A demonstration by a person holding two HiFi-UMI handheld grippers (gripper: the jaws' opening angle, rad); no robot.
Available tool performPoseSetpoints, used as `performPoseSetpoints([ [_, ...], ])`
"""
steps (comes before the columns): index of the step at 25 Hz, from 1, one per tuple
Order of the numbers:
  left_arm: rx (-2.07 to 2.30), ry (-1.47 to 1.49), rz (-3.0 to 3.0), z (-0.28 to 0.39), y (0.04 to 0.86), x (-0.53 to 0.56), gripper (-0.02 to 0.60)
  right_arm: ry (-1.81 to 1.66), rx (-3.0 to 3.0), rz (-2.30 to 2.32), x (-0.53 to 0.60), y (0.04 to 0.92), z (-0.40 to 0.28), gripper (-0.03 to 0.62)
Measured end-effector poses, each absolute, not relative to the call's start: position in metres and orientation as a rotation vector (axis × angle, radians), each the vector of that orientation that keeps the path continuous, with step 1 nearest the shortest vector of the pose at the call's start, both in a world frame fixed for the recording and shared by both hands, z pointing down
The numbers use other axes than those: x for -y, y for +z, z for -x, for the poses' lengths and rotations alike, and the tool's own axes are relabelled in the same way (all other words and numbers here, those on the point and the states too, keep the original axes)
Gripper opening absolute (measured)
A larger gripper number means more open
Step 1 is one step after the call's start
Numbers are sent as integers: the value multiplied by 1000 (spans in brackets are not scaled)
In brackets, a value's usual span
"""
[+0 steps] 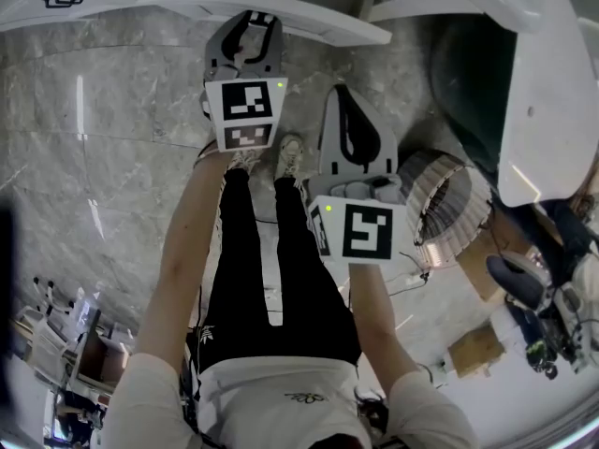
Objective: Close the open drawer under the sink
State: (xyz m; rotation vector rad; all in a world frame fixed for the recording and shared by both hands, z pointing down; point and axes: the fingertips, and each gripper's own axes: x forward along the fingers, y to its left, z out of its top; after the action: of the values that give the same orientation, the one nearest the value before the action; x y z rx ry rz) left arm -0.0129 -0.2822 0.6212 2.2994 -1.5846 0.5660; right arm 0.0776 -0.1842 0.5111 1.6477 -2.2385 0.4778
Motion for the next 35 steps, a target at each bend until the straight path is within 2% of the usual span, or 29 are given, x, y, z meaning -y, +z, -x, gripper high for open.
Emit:
performPoseSetpoints([
  [15,1582,588,-2308,5,621,330,147,525,2210,-1711,201,512,-89,29],
  [35,1555,578,-2338,-1,621,342,147,536,2197,-1732,220,516,-85,29],
])
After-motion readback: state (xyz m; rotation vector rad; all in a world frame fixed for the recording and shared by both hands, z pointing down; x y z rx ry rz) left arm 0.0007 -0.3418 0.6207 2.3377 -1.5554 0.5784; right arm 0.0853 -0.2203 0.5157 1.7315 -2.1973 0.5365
